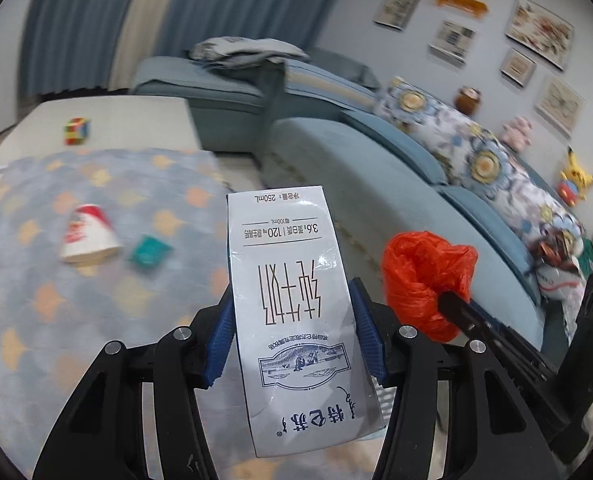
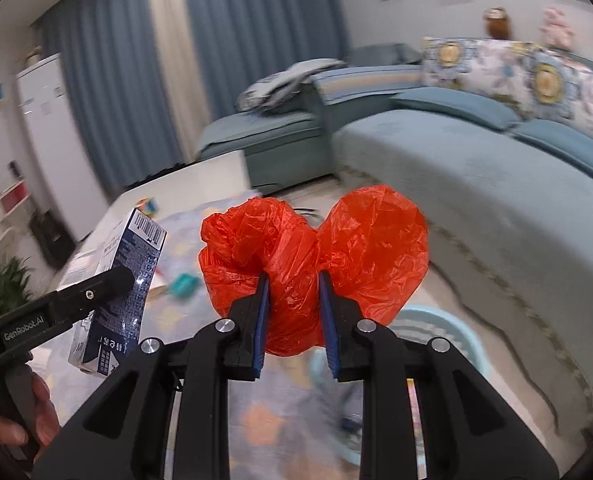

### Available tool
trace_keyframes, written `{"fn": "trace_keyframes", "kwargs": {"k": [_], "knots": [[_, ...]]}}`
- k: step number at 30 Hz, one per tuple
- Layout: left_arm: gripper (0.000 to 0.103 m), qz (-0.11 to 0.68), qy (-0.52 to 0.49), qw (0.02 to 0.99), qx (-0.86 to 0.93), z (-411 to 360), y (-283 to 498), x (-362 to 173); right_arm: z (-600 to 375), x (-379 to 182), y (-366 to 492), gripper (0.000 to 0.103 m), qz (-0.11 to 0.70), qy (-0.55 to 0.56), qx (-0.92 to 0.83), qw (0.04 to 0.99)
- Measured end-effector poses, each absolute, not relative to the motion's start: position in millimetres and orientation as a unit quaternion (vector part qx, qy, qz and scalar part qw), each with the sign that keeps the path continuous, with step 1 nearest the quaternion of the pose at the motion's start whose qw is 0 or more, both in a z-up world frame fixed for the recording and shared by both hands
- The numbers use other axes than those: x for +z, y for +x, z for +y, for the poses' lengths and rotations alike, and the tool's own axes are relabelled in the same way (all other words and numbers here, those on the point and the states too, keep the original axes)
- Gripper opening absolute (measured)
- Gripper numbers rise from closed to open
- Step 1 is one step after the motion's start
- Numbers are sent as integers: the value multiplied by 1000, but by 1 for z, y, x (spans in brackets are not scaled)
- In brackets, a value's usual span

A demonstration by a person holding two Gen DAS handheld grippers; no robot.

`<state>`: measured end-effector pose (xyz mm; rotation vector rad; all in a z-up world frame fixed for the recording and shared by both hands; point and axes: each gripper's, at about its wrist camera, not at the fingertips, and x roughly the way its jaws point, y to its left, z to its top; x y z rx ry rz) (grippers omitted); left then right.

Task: Collect trash
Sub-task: 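Carry the pouch and red bag over the blue basket and release both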

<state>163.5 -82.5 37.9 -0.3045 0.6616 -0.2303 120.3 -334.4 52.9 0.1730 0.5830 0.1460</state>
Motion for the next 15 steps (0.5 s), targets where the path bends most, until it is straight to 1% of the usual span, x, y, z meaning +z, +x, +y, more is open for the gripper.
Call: {"fn": "trace_keyframes", "kwargs": {"k": [2, 7, 15], "knots": [[52, 319, -129, 932, -112, -114, 170, 32, -351, 45, 121, 21, 296, 98, 50, 949], [52, 344, -132, 918, -144, -152, 176, 3, -388, 15, 127, 21, 333, 131, 3, 934], [53, 375, -98, 906, -168, -176, 180, -46, -420, -40, 142, 26, 392, 174, -47, 902]]}}
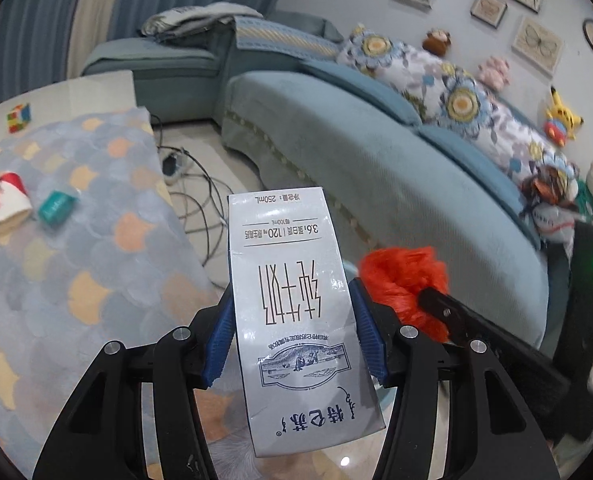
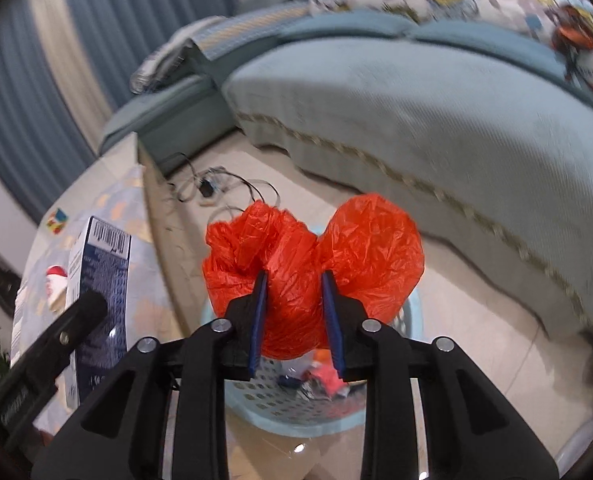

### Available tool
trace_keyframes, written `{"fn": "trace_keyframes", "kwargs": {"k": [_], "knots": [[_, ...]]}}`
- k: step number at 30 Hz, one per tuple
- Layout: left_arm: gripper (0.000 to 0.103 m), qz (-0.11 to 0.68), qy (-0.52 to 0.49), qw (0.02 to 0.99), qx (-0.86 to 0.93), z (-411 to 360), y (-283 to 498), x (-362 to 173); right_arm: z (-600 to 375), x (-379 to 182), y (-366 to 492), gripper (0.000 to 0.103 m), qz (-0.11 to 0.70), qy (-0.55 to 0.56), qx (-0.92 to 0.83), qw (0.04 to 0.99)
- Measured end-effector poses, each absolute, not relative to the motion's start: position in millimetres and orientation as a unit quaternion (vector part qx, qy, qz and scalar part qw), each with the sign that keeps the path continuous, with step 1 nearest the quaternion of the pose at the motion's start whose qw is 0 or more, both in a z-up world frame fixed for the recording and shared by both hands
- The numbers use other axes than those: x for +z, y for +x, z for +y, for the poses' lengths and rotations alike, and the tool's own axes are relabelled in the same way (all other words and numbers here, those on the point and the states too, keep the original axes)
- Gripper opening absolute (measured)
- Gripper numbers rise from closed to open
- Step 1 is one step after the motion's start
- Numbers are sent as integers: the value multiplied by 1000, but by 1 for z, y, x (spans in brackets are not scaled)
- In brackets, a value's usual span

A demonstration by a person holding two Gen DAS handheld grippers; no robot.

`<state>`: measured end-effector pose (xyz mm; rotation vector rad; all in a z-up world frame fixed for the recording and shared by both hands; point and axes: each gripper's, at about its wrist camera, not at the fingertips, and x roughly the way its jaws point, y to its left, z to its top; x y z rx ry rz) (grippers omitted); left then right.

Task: Collect trash
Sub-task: 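Carry the pouch and red bag over the blue basket and release both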

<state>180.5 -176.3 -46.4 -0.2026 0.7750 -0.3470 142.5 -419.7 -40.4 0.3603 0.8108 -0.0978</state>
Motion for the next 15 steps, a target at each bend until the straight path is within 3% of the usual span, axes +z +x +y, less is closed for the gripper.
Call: {"fn": "trace_keyframes", "kwargs": {"k": [2, 5, 15], "knots": [[53, 387, -95, 900, -178, -178, 184, -54, -423, -53, 145, 31, 403, 185, -51, 895], [64, 389, -103, 897, -182, -174, 187, -55, -424, -65, 145, 50, 407, 193, -56, 891], [68, 386, -128, 898, -169, -159, 188, -52, -416, -65, 145, 51, 409, 193, -50, 891]]}}
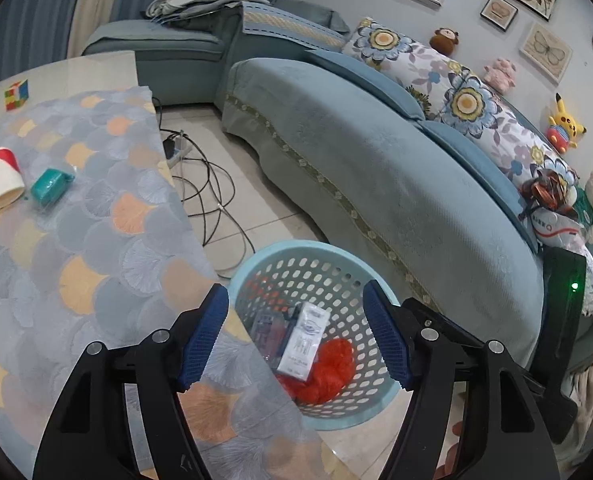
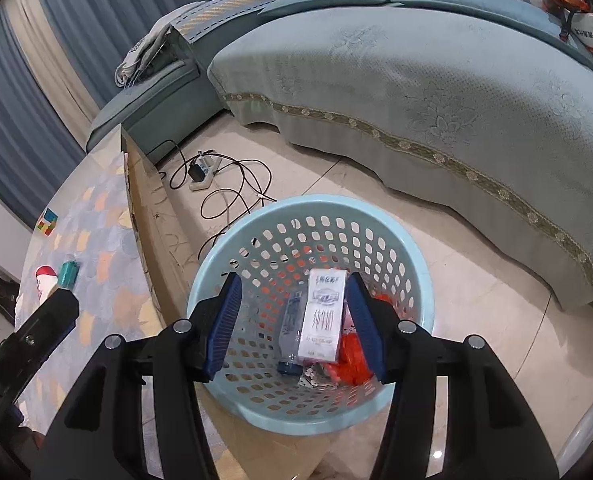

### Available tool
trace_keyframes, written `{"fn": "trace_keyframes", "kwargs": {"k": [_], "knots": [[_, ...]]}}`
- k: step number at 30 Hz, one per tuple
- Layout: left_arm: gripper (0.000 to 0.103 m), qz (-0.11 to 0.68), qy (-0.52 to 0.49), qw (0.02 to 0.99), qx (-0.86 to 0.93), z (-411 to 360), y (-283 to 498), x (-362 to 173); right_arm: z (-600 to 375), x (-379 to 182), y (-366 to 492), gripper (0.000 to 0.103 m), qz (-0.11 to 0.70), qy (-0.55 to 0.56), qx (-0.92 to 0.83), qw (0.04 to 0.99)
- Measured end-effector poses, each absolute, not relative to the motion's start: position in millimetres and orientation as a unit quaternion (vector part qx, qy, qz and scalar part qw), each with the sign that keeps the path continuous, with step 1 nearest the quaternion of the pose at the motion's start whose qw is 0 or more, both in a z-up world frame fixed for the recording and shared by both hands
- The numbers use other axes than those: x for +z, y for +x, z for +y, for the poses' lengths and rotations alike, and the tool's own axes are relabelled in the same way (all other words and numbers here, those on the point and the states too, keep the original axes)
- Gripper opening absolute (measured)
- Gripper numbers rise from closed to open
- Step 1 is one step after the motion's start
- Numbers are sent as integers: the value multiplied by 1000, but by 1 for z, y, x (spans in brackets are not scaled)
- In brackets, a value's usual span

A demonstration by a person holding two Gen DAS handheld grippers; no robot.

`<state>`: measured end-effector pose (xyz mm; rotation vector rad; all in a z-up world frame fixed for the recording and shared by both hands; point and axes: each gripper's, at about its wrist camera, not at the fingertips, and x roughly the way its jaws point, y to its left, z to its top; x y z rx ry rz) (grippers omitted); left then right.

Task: Collect trash
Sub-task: 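Carry the pouch and red bag over the blue basket and release both, then grasp the panda paper cup with the left tool while the right tool grasps the teal packet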

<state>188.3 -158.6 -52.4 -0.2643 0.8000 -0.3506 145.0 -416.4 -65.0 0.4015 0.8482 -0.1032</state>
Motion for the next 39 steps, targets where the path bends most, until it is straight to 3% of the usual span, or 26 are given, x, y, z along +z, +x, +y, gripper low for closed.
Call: {"fn": "trace_keyframes", "kwargs": {"k": [4, 12, 25, 32, 39], "knots": [[68, 376, -136, 901, -168, -152, 185, -45, -407, -52, 143, 51, 396, 184, -40, 899], [68, 329, -183, 916, -137, -101, 176, -10, -366, -19, 146, 61, 359, 155, -2, 920], [71, 286, -203, 936, 5, 74, 198, 16, -210, 12, 204, 65, 343, 72, 144, 925], [71, 322, -231, 918, 18, 154, 245, -20, -126, -10, 244, 63, 355, 43, 205, 911], [71, 353, -260, 899, 13, 177, 285, -76, -79, -56, 281, 63, 392, 31, 209, 896]]}}
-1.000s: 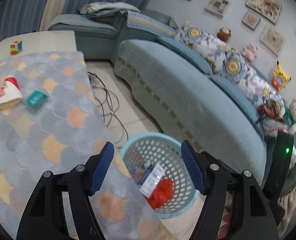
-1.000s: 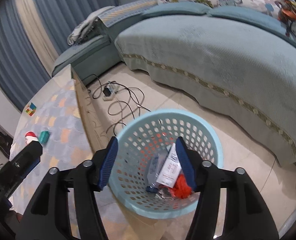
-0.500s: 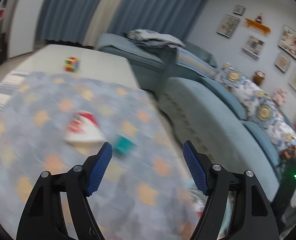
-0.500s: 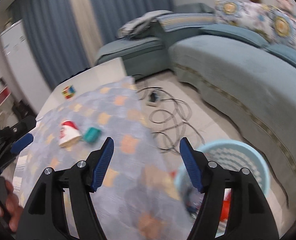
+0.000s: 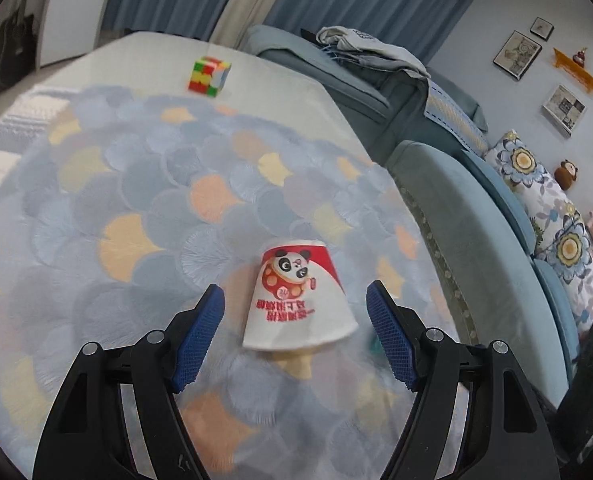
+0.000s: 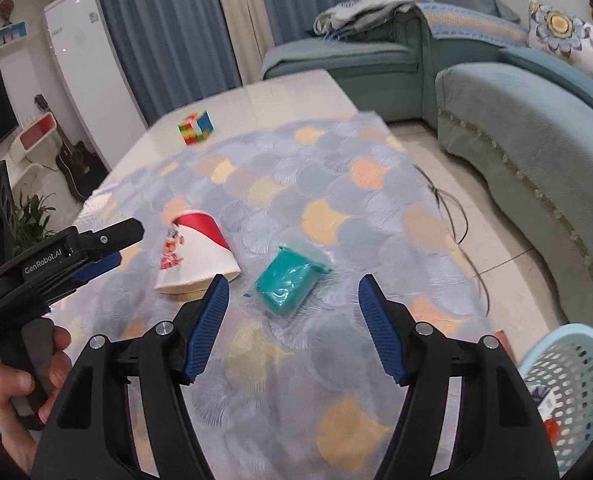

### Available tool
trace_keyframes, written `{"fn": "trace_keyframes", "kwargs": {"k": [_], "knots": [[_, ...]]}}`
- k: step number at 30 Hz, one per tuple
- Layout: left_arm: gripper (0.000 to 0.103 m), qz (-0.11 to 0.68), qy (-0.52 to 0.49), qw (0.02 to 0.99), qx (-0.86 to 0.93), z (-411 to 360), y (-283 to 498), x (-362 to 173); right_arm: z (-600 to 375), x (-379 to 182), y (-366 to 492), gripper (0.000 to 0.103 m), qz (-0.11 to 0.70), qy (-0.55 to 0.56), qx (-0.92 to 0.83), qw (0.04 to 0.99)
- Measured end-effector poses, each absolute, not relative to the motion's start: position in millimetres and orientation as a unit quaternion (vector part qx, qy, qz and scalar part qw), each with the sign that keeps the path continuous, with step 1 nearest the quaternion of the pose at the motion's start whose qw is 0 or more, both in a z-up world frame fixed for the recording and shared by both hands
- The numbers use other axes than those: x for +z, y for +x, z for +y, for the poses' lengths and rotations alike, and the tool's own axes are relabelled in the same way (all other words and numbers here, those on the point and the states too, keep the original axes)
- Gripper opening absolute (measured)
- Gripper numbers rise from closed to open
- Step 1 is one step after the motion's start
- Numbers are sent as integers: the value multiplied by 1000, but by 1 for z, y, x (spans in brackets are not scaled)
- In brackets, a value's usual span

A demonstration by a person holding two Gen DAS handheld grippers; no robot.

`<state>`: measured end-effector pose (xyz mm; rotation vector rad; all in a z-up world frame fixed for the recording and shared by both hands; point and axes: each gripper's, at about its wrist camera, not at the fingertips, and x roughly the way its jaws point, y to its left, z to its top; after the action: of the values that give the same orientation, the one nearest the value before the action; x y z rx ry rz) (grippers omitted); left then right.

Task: Collect trash
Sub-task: 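Grasp the panda paper cup with the left tool while the right tool grasps the teal packet, then carry the cup and teal packet over the blue basket and release both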

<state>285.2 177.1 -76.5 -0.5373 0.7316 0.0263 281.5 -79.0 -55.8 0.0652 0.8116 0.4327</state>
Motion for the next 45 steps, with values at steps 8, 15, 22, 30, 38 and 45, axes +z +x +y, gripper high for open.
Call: {"fn": "trace_keyframes", "kwargs": {"k": [8, 15, 22, 30, 38, 45], "knots": [[71, 356, -285, 890, -4, 184, 312, -103, -59, -82, 311, 63, 419, 41, 204, 884], [74, 370, -282, 885, -17, 174, 328, -115, -49, -96, 328, 43, 447, 21, 167, 878], [76, 389, -228, 893, 9, 155, 342, -113, -62, -96, 327, 38, 445, 42, 160, 880], [65, 387, -185, 903, 26, 138, 336, -109, -82, -88, 319, 37, 420, 81, 162, 889], [65, 340, -185, 922, -23, 109, 294, -65, -123, -51, 283, 37, 363, 87, 168, 913], [65, 290, -160, 939, -89, 45, 258, 19, -198, 13, 226, 37, 295, 92, 126, 943]]}}
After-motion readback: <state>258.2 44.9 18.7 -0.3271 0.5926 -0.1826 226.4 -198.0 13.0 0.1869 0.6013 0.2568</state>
